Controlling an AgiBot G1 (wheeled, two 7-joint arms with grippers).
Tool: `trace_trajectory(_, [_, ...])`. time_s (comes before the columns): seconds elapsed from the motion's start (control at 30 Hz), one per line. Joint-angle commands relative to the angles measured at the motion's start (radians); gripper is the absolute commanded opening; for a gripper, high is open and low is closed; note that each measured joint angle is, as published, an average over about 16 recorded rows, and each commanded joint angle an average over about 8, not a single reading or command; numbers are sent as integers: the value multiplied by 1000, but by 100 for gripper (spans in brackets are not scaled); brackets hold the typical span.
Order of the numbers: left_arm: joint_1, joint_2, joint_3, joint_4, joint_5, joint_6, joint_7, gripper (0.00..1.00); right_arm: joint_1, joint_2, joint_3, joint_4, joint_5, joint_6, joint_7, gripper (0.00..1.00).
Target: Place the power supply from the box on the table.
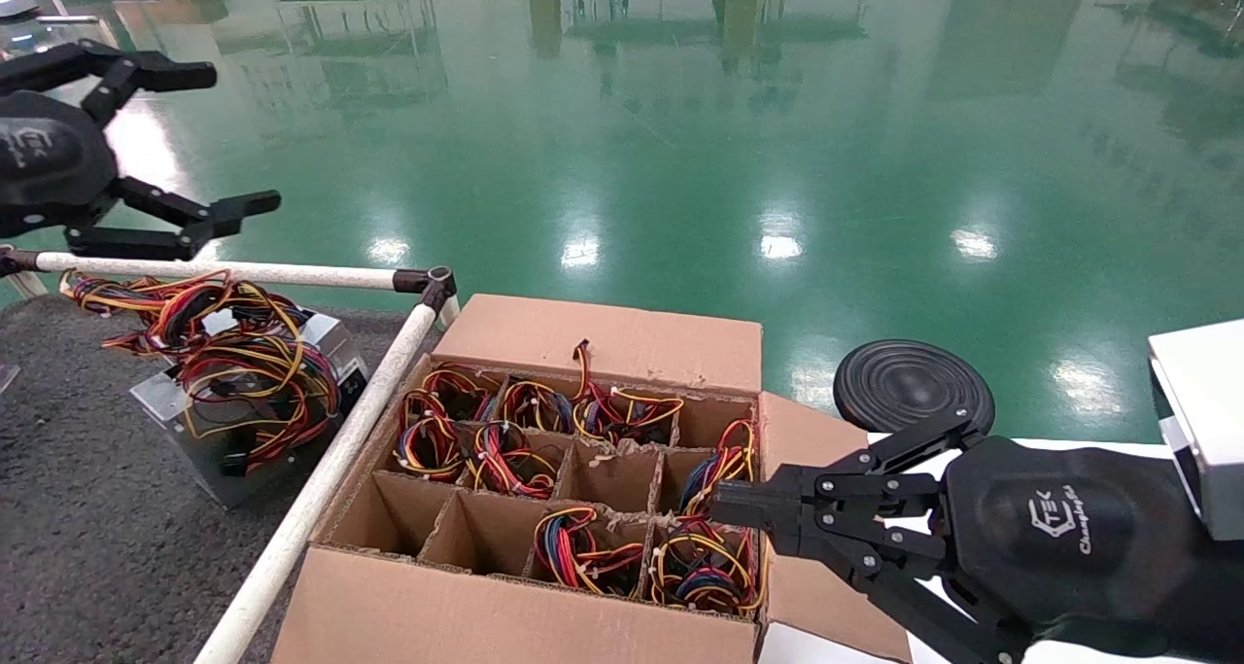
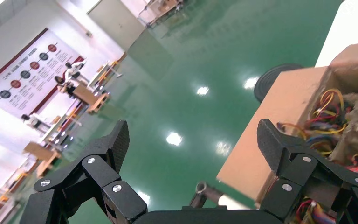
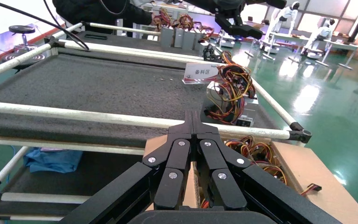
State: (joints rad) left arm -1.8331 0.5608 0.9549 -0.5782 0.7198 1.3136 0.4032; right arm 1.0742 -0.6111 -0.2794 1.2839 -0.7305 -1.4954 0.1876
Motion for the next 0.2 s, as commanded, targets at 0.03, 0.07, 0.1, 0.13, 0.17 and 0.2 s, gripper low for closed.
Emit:
trace_trajectory(0.03, [7, 7, -2, -6, -14, 3, -2, 100, 0, 0, 0, 0, 0, 0, 0, 100])
trace_trajectory(0.07, [9, 8, -3, -7, -17, 4, -3, 100, 0, 0, 0, 0, 0, 0, 0, 100])
trace_trajectory(0.1, [10, 10, -3, -9, -20, 5, -3, 100, 0, 0, 0, 0, 0, 0, 0, 100])
trace_trajectory(0.13, [11, 10, -3, -9, -21, 5, -3, 100, 0, 0, 0, 0, 0, 0, 0, 100])
trace_trajectory(0.17, [12, 11, -3, -10, -23, 5, -3, 100, 0, 0, 0, 0, 0, 0, 0, 100])
trace_trajectory(0.2, [12, 12, -4, -10, -24, 6, -4, 100, 0, 0, 0, 0, 0, 0, 0, 100])
